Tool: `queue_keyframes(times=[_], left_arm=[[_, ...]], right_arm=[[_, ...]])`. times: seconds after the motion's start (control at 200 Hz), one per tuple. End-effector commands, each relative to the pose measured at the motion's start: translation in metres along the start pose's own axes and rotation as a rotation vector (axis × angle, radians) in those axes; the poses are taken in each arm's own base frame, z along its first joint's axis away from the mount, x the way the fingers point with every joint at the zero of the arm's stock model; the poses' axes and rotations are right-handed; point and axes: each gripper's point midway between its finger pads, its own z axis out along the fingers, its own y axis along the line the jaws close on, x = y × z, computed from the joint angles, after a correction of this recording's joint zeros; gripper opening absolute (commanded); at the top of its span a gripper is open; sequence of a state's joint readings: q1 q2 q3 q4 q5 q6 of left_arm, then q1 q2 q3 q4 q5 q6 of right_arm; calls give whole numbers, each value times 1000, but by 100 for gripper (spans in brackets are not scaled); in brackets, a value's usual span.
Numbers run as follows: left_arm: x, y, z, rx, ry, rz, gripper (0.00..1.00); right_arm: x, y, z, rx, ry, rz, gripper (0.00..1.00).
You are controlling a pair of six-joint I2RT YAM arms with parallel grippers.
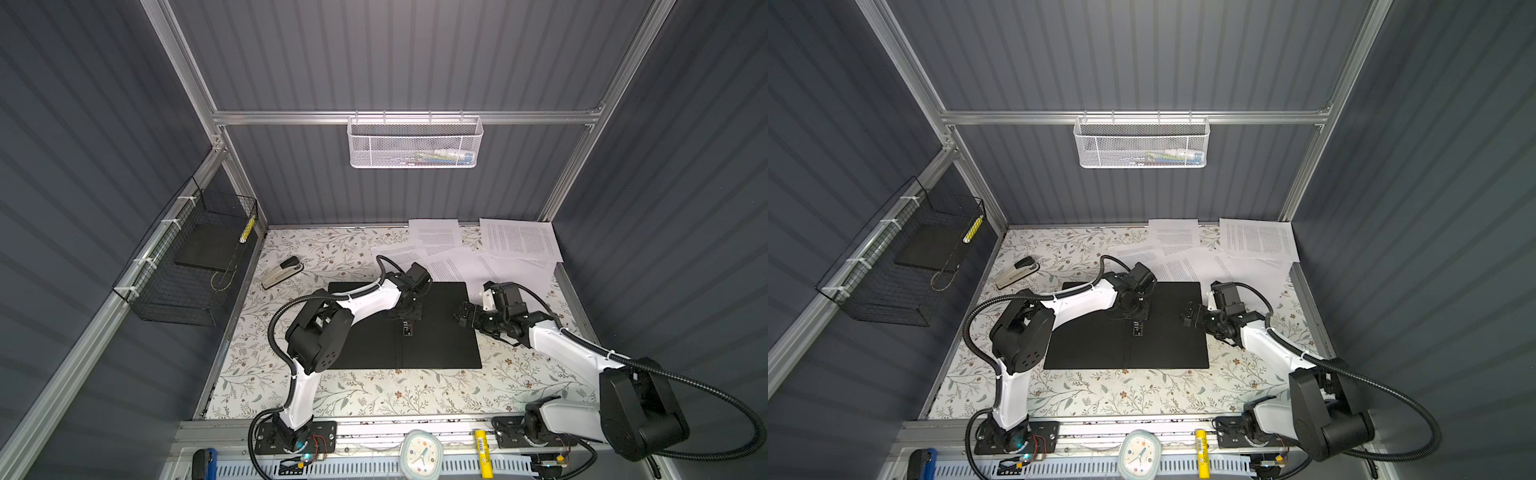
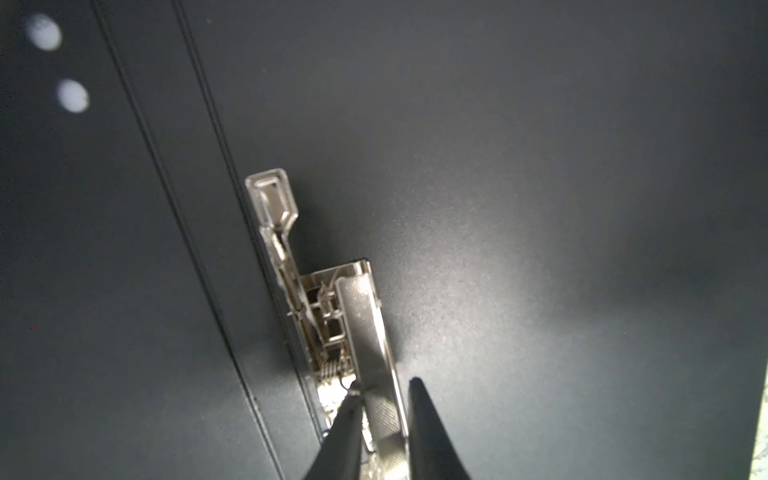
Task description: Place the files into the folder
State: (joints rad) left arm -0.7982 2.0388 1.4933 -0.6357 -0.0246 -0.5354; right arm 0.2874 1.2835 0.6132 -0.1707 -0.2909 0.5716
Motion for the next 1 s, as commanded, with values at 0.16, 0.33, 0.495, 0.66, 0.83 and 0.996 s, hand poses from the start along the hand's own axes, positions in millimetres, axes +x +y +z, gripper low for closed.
queue_keyframes(times=[0.16, 0.33, 0.495, 0.66, 0.83, 0.996], left_arm=[[-12, 7, -17, -75, -48, -3, 0], [-19, 14, -52, -109, -102, 6, 0], [-18, 29, -86, -173, -144, 28, 0], [-11, 50, -102, -193, -151, 9, 0], [-4, 80, -101, -199, -129, -31, 0], [9, 111, -88, -210, -84, -73, 0]], right_arm=[[1, 0, -4, -14, -8, 2, 99], [0, 4, -5, -30, -4, 0, 99], [-2, 7, -2, -33, 4, 1, 99], [1, 15, 4, -75, 40, 12, 99], [-2, 20, 5, -82, 40, 17, 99], [-7, 21, 1, -67, 27, 13, 99]])
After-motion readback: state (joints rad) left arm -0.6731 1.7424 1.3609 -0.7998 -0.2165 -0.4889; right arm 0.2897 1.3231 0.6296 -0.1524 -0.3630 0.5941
